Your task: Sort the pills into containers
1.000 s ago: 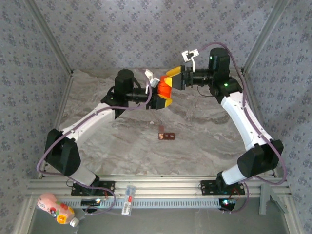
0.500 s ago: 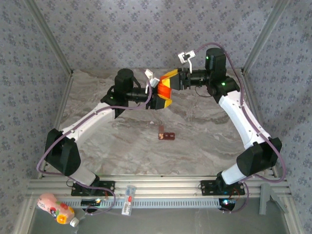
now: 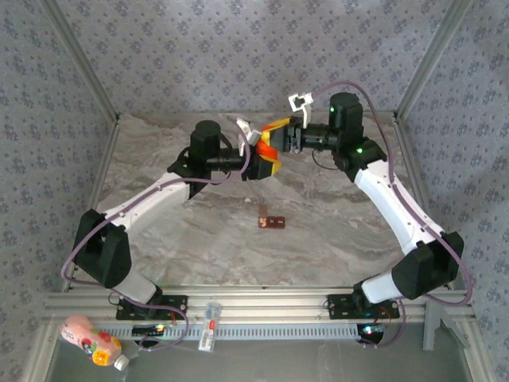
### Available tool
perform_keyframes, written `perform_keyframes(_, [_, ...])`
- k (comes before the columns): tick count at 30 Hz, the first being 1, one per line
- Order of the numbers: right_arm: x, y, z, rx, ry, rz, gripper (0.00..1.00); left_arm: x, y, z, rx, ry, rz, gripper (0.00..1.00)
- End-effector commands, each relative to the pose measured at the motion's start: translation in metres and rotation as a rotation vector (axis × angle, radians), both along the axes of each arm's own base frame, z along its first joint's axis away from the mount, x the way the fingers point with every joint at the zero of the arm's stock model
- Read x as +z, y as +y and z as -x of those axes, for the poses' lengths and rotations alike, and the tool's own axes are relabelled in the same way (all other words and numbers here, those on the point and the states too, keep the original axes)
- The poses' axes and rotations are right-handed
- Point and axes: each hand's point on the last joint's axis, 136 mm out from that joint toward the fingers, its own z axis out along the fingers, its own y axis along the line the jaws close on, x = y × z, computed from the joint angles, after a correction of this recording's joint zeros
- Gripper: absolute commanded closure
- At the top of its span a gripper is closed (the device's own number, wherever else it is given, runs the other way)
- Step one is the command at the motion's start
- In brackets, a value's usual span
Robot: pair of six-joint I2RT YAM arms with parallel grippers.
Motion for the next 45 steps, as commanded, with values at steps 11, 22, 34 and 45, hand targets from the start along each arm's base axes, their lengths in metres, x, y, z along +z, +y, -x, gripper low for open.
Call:
perform_keyframes(11, [-0.031, 0.029, -0.019, -0.145, 0.014, -0.009, 0.67, 0.047, -0.02, -0.023, 0.285, -0.137, 0.238, 1.0])
perform_keyframes(22, [0.021, -0.031, -0.003, -0.057, -0.046, -0.093, 0.21, 0.05, 0.002, -0.038, 0.32, -0.114, 0.212, 1.0])
perform_keyframes(34, [0.044, -0.039, 0.024, 0.193, -0.017, -0.093, 0.14, 0.061, 0.003, 0.017, -0.075, -0.114, 0.143, 1.0])
perform_keyframes(45, [0.047, -0.021, 0.029, 0.266, 0.0, -0.1, 0.15, 0.056, -0.001, 0.036, -0.204, -0.08, 0.103, 1.0])
